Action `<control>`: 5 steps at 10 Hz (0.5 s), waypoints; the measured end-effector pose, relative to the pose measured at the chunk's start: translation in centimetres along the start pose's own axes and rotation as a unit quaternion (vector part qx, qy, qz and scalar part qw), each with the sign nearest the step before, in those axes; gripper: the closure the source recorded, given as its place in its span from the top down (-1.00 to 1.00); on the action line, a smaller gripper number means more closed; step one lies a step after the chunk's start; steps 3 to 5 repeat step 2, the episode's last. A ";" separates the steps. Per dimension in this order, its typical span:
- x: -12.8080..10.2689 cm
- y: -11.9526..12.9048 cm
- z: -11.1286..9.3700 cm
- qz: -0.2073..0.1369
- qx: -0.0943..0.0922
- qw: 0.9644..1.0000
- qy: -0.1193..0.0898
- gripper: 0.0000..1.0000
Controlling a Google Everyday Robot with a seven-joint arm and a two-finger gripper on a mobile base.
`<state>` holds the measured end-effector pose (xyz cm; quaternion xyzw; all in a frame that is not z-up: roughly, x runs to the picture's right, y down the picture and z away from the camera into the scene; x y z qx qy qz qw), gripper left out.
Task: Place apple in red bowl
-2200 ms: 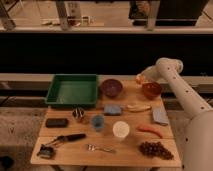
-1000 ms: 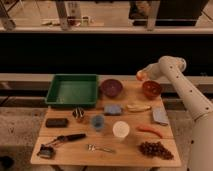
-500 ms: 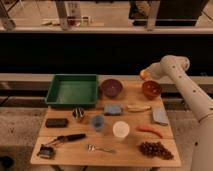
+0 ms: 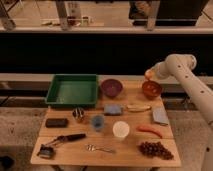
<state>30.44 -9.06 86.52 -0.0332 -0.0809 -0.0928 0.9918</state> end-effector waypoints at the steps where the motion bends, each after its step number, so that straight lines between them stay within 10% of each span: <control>1: -0.1 0.5 -0.4 0.004 -0.004 1.000 0.001 -1.00; 5: 0.0 0.8 -0.7 0.007 -0.006 1.000 0.002 -1.00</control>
